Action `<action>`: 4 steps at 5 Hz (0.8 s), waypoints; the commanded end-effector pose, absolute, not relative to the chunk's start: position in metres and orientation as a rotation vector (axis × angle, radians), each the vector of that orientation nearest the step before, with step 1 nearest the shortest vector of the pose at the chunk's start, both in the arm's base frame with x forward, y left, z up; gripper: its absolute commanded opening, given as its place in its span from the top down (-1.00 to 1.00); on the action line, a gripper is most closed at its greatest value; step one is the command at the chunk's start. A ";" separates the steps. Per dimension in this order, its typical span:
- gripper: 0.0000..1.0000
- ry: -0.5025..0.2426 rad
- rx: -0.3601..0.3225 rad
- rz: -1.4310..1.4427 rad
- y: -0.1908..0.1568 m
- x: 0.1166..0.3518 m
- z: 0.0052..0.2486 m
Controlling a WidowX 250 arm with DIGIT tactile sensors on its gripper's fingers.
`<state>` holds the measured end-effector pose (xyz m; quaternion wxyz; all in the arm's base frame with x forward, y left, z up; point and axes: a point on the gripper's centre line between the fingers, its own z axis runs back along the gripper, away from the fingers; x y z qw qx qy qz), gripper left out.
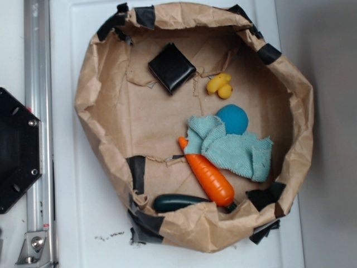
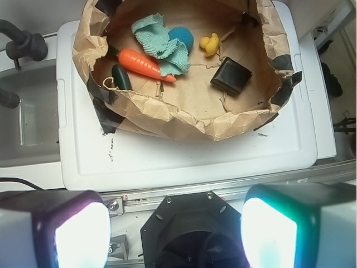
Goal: Grab the black box.
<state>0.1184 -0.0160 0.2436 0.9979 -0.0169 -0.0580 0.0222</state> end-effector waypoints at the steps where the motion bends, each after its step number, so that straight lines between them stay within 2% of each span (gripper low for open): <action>1: -1.00 -0.116 -0.034 0.044 -0.016 0.118 0.244; 2: -1.00 -0.069 -0.026 0.193 0.001 0.168 0.211; 3: -1.00 -0.078 0.031 0.269 0.018 0.214 0.185; 4: -1.00 -0.137 0.081 0.310 0.029 0.228 0.167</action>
